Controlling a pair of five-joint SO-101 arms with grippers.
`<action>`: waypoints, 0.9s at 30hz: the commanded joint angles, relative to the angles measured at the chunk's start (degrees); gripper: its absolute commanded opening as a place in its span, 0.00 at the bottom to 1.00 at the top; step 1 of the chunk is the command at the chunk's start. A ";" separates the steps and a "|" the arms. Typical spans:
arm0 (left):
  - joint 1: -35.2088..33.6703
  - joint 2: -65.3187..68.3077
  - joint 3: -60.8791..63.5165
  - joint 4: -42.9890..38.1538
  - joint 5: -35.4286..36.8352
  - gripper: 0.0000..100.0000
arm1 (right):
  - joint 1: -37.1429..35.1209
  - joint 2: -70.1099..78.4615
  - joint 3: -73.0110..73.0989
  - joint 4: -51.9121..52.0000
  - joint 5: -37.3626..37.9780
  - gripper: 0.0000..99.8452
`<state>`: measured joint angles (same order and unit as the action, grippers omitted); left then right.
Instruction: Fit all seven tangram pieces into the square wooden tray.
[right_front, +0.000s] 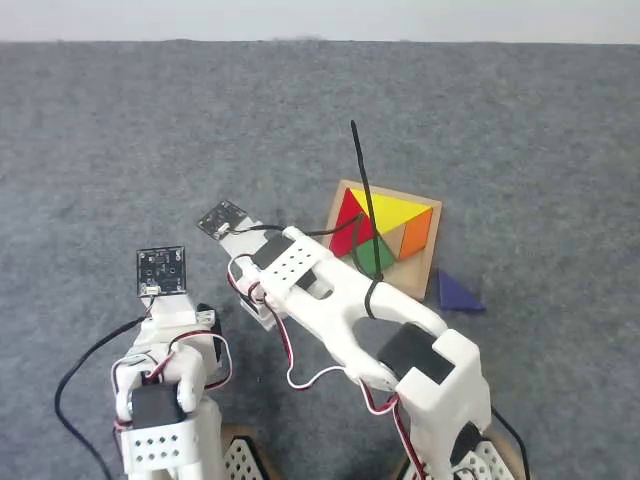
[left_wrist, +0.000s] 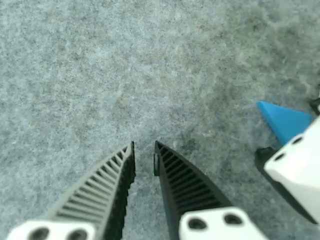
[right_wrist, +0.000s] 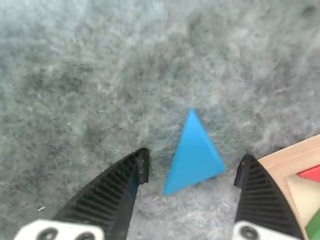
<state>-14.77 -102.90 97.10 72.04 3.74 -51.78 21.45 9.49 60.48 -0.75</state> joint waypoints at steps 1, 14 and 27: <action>-0.18 -1.05 -0.66 0.26 0.53 0.06 | -0.31 0.13 -2.37 -2.24 -0.18 0.28; -0.18 -1.05 -0.66 0.26 0.53 0.06 | -0.31 0.13 -2.37 -1.80 -0.18 0.14; -0.18 -1.05 -0.66 0.26 0.53 0.06 | -0.22 -5.93 -3.60 5.58 5.63 0.14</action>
<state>-14.77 -102.90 97.10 72.04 3.74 -51.43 21.19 8.09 62.68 1.45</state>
